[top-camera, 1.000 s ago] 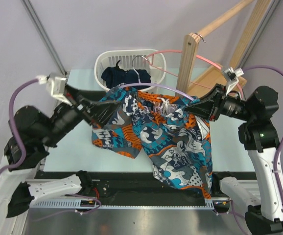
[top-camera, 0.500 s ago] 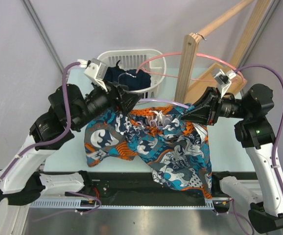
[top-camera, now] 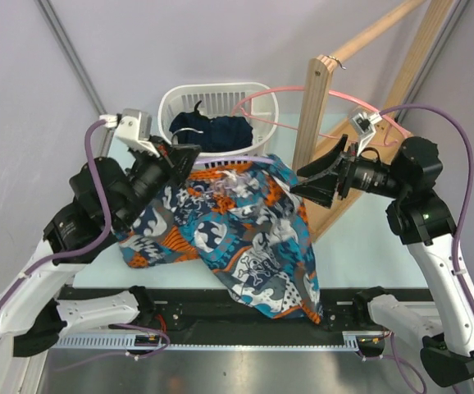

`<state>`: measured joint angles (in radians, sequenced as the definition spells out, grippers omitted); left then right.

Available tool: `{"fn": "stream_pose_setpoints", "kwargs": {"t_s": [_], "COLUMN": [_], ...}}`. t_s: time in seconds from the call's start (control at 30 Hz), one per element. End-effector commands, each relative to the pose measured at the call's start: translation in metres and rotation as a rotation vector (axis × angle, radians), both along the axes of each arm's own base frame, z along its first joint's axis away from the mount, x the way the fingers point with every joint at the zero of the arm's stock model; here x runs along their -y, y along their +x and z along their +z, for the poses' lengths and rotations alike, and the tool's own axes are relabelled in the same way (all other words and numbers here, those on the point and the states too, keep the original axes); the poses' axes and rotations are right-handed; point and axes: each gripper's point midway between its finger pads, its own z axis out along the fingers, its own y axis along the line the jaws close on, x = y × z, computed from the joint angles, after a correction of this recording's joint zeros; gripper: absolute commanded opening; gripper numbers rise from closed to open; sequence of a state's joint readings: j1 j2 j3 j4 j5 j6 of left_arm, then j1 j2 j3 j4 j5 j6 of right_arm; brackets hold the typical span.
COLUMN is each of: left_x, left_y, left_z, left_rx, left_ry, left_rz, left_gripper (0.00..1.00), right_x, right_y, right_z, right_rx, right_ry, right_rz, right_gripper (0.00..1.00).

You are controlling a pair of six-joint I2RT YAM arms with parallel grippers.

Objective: Remove the shorts from the hanger

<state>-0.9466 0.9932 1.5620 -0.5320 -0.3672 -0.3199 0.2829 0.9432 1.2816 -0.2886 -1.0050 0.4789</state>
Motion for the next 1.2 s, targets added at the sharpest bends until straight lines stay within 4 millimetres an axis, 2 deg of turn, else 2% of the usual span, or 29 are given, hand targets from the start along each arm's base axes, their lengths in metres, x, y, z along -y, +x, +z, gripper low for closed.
{"fn": "stream_pose_setpoints", "kwargs": {"t_s": [0.0,0.03,0.07,0.2,0.3,0.4,0.5,0.67,0.7,0.77,0.8,0.87,0.9,1.03,1.17], "left_x": [-0.062,-0.066,-0.07,-0.077,-0.083,-0.089,-0.083,-0.061,-0.057,-0.048,-0.044,-0.037,-0.034,-0.024,-0.018], "left_y": [0.009,0.008,0.005,-0.001,-0.008,-0.015,-0.021,-0.034,-0.035,-0.04,-0.042,-0.046,-0.047,-0.051,-0.054], "left_z": [0.029,0.031,0.034,0.039,0.042,0.043,0.042,0.036,0.033,0.025,0.021,0.013,0.01,-0.002,-0.014], "left_rx": [0.105,0.112,0.121,0.128,0.132,0.134,0.139,0.14,0.136,0.129,0.131,0.138,0.138,0.144,0.14], "left_ry": [-0.132,-0.152,-0.182,-0.223,-0.249,-0.28,-0.294,-0.257,-0.245,-0.211,-0.199,-0.162,-0.149,-0.089,-0.058], "left_rz": [0.257,0.263,0.267,0.264,0.25,0.239,0.188,0.044,0.023,-0.03,-0.051,-0.097,-0.112,-0.171,-0.205], "left_gripper": [0.01,0.0,0.01,0.0,0.0,0.0,0.0,0.0,0.0,0.0,0.0,0.01,0.0,0.0,0.0], "right_x": [-0.011,-0.015,-0.026,-0.039,-0.041,-0.036,-0.037,-0.056,-0.058,-0.067,-0.064,-0.07,-0.066,-0.067,-0.064], "right_y": [0.005,0.008,-0.002,-0.001,0.002,0.008,0.01,0.008,0.017,0.014,0.023,0.023,0.03,0.036,0.04], "right_z": [-0.004,-0.008,-0.009,-0.022,-0.029,-0.026,-0.011,0.014,0.012,0.015,0.015,0.014,0.013,0.003,-0.012], "right_rx": [-0.052,-0.054,-0.048,-0.041,-0.048,-0.045,-0.058,-0.079,-0.079,-0.065,-0.068,-0.075,-0.079,-0.083,-0.086], "right_ry": [-0.026,-0.036,-0.045,-0.095,-0.12,-0.113,-0.047,0.071,0.071,0.082,0.087,0.096,0.099,0.072,0.02], "right_rz": [-0.126,-0.153,-0.11,-0.13,-0.169,-0.238,-0.285,-0.323,-0.38,-0.397,-0.471,-0.51,-0.575,-0.686,-0.781], "right_gripper": [0.97,0.98,0.99,0.99,0.99,0.98,0.98,0.98,0.98,0.98,0.98,0.98,0.97,0.89,0.85]}}
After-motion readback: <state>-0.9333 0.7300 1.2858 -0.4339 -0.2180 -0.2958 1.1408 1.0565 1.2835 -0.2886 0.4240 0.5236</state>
